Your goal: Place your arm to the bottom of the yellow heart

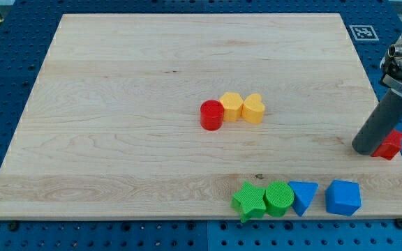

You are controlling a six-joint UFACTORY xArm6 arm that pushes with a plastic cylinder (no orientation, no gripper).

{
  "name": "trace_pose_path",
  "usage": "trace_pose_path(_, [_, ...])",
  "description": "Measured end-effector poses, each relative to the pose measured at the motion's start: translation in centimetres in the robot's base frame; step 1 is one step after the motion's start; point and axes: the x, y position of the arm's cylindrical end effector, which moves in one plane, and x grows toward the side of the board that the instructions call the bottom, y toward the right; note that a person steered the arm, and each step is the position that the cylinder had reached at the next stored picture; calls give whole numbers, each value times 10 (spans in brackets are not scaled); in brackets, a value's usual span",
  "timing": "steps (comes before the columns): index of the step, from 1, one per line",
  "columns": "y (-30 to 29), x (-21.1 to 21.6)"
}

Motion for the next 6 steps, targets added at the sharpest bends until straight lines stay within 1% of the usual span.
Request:
trace_pose_path(1, [-1, 0])
trace_pose_path(3, [-65, -1])
trace_pose_path(5, [-107, -4])
trace_pose_path(6, [-138, -4])
